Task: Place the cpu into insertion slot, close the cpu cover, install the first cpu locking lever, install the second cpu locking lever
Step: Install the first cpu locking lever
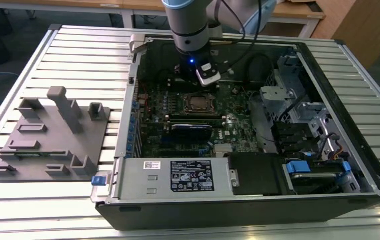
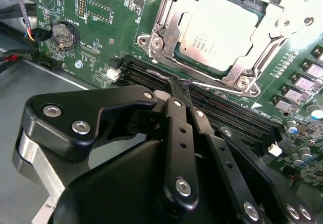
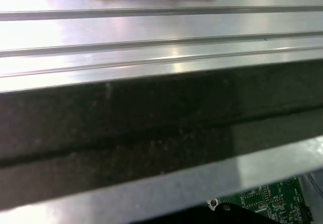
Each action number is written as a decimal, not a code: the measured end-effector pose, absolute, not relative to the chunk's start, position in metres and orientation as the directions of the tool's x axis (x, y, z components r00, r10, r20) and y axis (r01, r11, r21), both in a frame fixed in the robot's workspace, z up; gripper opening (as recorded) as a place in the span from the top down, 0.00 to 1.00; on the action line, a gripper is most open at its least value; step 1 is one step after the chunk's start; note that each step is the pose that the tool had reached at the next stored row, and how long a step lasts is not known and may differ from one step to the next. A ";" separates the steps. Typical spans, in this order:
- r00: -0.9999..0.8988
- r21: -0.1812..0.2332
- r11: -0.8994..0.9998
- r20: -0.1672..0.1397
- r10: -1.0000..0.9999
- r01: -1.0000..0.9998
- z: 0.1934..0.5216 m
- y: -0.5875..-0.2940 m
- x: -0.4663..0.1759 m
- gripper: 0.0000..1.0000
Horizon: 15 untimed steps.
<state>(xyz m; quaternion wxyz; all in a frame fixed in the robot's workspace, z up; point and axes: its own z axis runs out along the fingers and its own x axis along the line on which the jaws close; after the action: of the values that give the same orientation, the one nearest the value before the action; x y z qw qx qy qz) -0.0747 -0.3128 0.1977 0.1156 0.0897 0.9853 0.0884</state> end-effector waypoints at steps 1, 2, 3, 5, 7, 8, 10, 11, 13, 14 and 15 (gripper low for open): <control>-0.957 0.195 0.968 -0.214 0.197 0.156 0.197 -0.313 -0.075 0.90; -0.956 0.196 0.968 -0.216 0.197 0.155 0.197 -0.313 -0.075 0.90; -0.956 0.196 0.968 -0.218 0.197 0.155 0.196 -0.313 -0.075 0.90; -0.955 0.197 0.968 -0.222 0.197 0.154 0.196 -0.313 -0.075 0.90; -0.954 0.197 0.968 -0.224 0.197 0.154 0.196 -0.313 -0.075 0.90; -0.954 0.197 0.968 -0.224 0.197 0.154 0.196 -0.313 -0.075 0.90; -0.954 0.197 0.968 -0.224 0.197 0.154 0.195 -0.313 -0.076 0.90; -0.954 0.197 0.968 -0.224 0.197 0.154 0.195 -0.313 -0.076 0.90; -0.954 0.197 0.968 -0.224 0.197 0.154 0.196 -0.313 -0.076 0.90; -0.954 0.197 0.968 -0.224 0.197 0.154 0.196 -0.313 -0.076 0.90; -0.954 0.198 0.968 -0.224 0.197 0.154 0.196 -0.314 -0.076 0.90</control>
<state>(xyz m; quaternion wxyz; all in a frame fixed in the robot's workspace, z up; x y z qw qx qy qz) -0.0755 -0.3137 0.1960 0.1220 0.0891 0.9844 0.0896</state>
